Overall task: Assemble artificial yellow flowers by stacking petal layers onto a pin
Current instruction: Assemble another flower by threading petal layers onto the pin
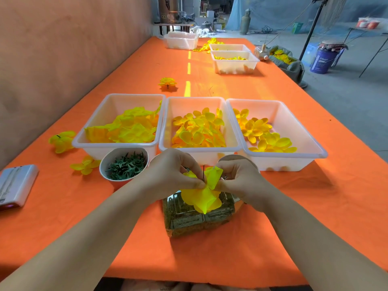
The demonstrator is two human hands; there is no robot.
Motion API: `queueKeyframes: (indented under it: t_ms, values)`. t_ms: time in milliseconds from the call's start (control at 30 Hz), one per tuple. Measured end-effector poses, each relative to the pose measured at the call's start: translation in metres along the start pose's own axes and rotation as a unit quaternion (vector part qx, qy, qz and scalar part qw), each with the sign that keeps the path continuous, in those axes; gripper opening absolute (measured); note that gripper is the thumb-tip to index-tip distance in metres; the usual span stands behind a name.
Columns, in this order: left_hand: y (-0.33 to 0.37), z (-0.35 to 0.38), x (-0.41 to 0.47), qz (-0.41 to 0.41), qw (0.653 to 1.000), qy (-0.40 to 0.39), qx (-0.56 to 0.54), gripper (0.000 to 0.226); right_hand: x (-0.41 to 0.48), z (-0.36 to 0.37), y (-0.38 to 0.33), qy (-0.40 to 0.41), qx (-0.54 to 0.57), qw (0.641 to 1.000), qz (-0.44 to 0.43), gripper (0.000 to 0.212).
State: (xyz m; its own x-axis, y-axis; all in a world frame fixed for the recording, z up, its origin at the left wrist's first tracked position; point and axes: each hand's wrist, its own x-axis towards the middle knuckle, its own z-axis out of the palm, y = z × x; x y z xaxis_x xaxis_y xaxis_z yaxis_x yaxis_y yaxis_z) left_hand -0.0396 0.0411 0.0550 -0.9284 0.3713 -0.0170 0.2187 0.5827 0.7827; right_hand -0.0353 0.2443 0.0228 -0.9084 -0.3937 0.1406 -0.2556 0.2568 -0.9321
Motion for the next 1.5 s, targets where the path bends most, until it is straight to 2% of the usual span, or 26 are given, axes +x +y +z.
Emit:
queueKeyframes:
  t_ms: [67,133,233,267,300,400,467,633,733,833,933,1000,1067,1167,1333,1500]
  values:
    - [-0.001,0.000,0.000,-0.002,1.000,-0.001,0.013,0.012,-0.001,-0.002,-0.004,-0.011,0.030,0.999,0.017,0.027]
    - [0.000,0.000,0.000,-0.001,1.000,0.002,0.029,0.013,-0.003,-0.006,-0.005,0.016,0.064,0.997,0.049,0.022]
    - [0.001,-0.001,-0.001,0.005,0.999,0.004,0.035,0.012,-0.016,-0.009,-0.001,0.168,0.047,0.981,0.086,0.019]
    - [0.001,-0.001,-0.002,0.005,0.999,0.004,0.034,0.011,-0.023,-0.010,0.000,0.192,0.031,0.975,0.104,0.019]
    - [0.002,-0.001,-0.002,0.006,0.999,0.003,0.035,0.011,-0.030,-0.011,0.001,0.180,0.022,0.974,0.135,0.020]
    - [0.003,-0.001,-0.001,0.009,0.999,-0.001,0.036,0.011,-0.051,-0.007,-0.002,0.023,0.066,0.965,0.255,0.028]
    - [0.003,-0.001,-0.001,0.008,0.999,0.000,0.034,0.011,-0.054,-0.002,-0.003,-0.039,0.089,0.951,0.293,0.039]
    - [0.003,-0.001,0.000,0.011,0.999,0.002,0.037,0.012,-0.050,0.009,-0.004,0.014,0.171,0.940,0.295,0.035]
    - [0.003,-0.002,0.001,0.006,0.999,-0.002,0.034,0.012,-0.049,0.010,-0.008,0.010,0.150,0.945,0.289,0.016]
    - [0.003,-0.001,0.001,0.010,0.999,-0.007,0.049,0.009,-0.044,0.005,-0.005,0.113,0.091,0.958,0.246,0.016]
    - [0.002,0.001,0.001,0.014,0.999,-0.001,0.050,0.009,-0.037,-0.001,-0.016,0.220,0.129,0.954,0.158,0.016]
    - [0.002,0.001,0.002,0.011,0.999,0.000,0.048,0.011,-0.033,0.001,-0.027,0.221,0.107,0.964,0.102,0.040]
    - [0.001,0.000,0.003,0.009,0.999,-0.006,0.044,0.011,-0.029,0.005,-0.034,0.211,0.040,0.974,0.079,0.049]
    - [0.002,-0.002,0.005,0.017,0.999,-0.018,0.046,0.010,-0.025,0.007,-0.033,0.207,-0.045,0.974,0.074,0.030]
    - [0.000,-0.005,0.005,0.026,0.999,-0.039,0.023,0.018,-0.028,0.005,-0.023,0.195,-0.051,0.972,0.119,0.016]
    - [-0.002,-0.004,0.005,0.028,0.999,-0.037,0.025,0.014,-0.025,0.005,-0.012,0.199,-0.044,0.966,0.160,0.016]
